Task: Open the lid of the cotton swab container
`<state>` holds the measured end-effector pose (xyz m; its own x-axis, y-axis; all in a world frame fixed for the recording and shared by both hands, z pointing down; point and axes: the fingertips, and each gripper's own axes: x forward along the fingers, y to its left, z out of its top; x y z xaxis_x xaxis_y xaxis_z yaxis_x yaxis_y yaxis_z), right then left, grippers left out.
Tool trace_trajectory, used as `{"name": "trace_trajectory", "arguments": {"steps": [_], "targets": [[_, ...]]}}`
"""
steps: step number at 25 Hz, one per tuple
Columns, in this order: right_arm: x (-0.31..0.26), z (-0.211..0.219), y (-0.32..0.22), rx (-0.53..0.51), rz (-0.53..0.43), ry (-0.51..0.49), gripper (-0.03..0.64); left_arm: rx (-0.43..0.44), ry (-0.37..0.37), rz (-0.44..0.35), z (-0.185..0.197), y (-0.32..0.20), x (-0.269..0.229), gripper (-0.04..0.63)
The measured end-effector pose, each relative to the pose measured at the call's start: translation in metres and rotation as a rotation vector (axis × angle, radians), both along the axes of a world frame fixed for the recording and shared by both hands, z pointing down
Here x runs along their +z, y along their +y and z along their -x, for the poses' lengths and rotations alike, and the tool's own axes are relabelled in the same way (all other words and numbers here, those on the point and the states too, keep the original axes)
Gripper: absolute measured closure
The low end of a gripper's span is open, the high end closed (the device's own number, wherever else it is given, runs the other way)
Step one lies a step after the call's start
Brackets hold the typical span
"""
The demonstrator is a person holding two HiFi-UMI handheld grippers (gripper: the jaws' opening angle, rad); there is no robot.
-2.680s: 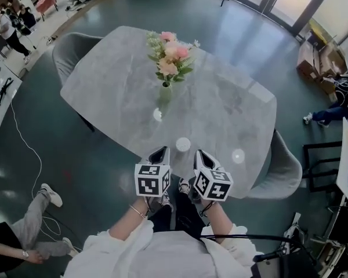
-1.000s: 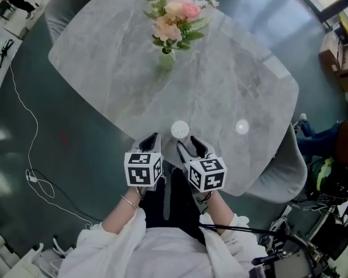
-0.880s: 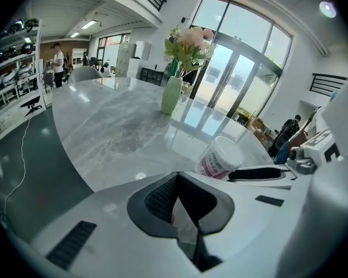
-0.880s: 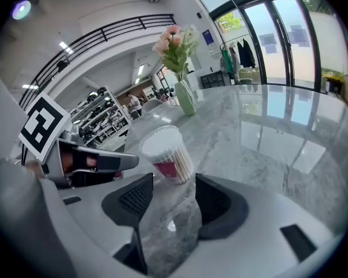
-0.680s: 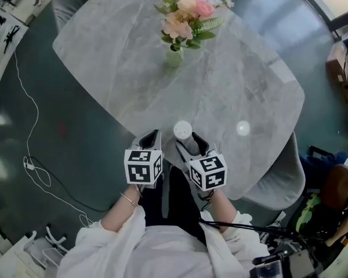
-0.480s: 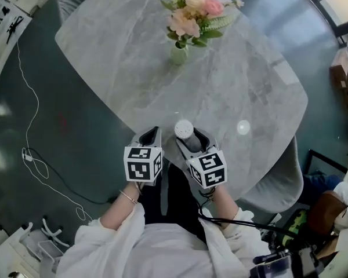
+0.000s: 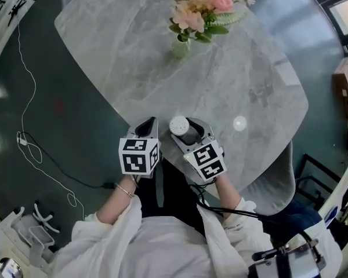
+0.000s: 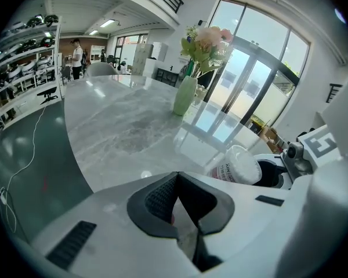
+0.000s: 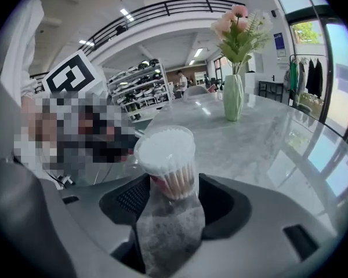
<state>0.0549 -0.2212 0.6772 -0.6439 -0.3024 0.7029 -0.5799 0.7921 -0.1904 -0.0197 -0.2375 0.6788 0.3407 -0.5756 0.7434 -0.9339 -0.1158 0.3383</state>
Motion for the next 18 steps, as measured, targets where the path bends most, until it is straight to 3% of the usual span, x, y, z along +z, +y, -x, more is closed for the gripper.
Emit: {"name": "trace_trajectory", "arguments": {"steps": [8, 18], "targets": [[-0.001, 0.008, -0.005, -0.071, -0.028, -0.014, 0.319, -0.031, -0.005, 0.004, -0.001, 0.001, -0.001, 0.588], [0.001, 0.012, -0.008, -0.081, -0.040, -0.016, 0.319, -0.035, -0.006, 0.007, 0.000, 0.007, -0.001, 0.588]]}}
